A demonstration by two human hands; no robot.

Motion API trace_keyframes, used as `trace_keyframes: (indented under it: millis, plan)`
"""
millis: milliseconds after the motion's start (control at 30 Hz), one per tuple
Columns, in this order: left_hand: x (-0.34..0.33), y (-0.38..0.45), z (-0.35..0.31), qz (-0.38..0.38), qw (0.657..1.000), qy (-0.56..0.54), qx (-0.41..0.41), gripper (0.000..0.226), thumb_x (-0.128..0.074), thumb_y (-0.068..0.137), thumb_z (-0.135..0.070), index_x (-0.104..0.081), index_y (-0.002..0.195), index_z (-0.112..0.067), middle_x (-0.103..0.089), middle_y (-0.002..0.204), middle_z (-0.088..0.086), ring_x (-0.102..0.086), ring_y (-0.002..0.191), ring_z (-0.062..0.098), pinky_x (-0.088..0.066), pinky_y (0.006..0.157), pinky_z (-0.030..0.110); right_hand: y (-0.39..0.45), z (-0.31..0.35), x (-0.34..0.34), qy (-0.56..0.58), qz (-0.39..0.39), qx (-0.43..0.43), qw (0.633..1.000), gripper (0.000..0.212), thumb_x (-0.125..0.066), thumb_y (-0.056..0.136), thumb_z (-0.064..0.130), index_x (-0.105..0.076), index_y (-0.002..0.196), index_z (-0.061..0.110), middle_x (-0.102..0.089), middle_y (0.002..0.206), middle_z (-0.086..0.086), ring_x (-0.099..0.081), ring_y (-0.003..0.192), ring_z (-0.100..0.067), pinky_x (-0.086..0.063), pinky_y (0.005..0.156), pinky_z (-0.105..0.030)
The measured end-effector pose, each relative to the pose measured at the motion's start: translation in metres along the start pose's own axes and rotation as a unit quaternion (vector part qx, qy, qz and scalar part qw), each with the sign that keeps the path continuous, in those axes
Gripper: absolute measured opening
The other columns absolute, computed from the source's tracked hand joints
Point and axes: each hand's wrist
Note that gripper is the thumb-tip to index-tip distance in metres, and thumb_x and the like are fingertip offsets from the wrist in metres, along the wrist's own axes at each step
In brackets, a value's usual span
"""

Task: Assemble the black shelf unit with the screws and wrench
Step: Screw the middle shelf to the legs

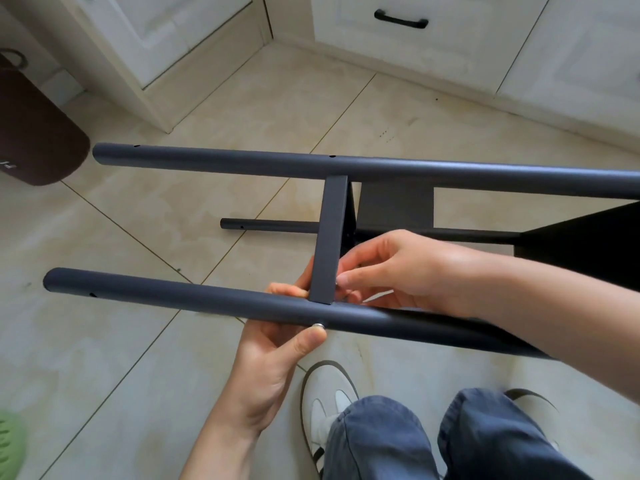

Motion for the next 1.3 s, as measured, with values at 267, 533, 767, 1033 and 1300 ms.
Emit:
trace_keyframes:
  millis: [267,533,767,1033,1300]
  plan:
    - [0.001,-0.01,0.0,0.001,1.0,0.0,-0.003,0.043,-0.096,0.061,-0.031,-0.07,0.096,-0.031,-0.075,0.1,0.003,-0.073,0.098,0.02,-0.055,0.085,0.024,0.001,-0.01,-0.01,0.012,0.034,-0.004,0.999,0.007,-0.073,0.086,0.013,-0.075,0.08,0.015,-0.074,0.079,-0.005,-0.067,0.071,-0.013,-0.056,0.071,-0.023]
    - [-0.002,-0.011,-0.001,0.021,1.0,-0.021,-0.009,0.037,-0.091,0.069,-0.021,-0.069,0.099,-0.026,-0.074,0.112,0.007,-0.073,0.102,0.027,-0.056,0.089,0.028,0.003,-0.009,-0.014,0.032,0.042,0.004,0.999,0.015,-0.069,0.089,0.008,-0.072,0.075,0.014,-0.072,0.078,-0.007,-0.065,0.07,-0.014,-0.057,0.073,-0.025]
    - [0.003,-0.013,0.002,-0.001,1.0,0.012,-0.005,0.043,-0.097,0.059,-0.03,-0.069,0.093,-0.028,-0.073,0.109,0.002,-0.072,0.098,0.022,-0.055,0.085,0.026,0.001,-0.013,-0.016,0.003,0.054,-0.016,0.998,0.02,-0.071,0.089,0.015,-0.07,0.069,0.02,-0.069,0.07,0.001,-0.062,0.06,-0.007,-0.051,0.061,-0.02]
    - [0.001,-0.012,0.0,0.008,1.0,0.005,-0.011,0.04,-0.095,0.062,-0.029,-0.07,0.093,-0.03,-0.074,0.109,0.002,-0.073,0.1,0.023,-0.055,0.088,0.028,0.005,-0.013,-0.01,0.051,0.072,-0.001,0.996,0.014,-0.07,0.087,0.01,-0.078,0.076,0.012,-0.072,0.074,-0.003,-0.063,0.062,-0.008,-0.054,0.064,-0.019]
    - [0.002,-0.012,0.0,0.005,1.0,0.013,-0.013,0.042,-0.096,0.061,-0.03,-0.069,0.094,-0.03,-0.072,0.114,0.003,-0.072,0.101,0.023,-0.055,0.088,0.028,0.01,-0.014,-0.007,0.043,0.09,-0.047,0.994,0.008,-0.072,0.085,0.019,-0.077,0.085,0.013,-0.071,0.083,-0.004,-0.062,0.069,-0.011,-0.052,0.068,-0.022]
Point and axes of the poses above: each hand's wrist, its own y-axis towards the middle knuckle, its own x-axis out of the back of the hand, z = x × y
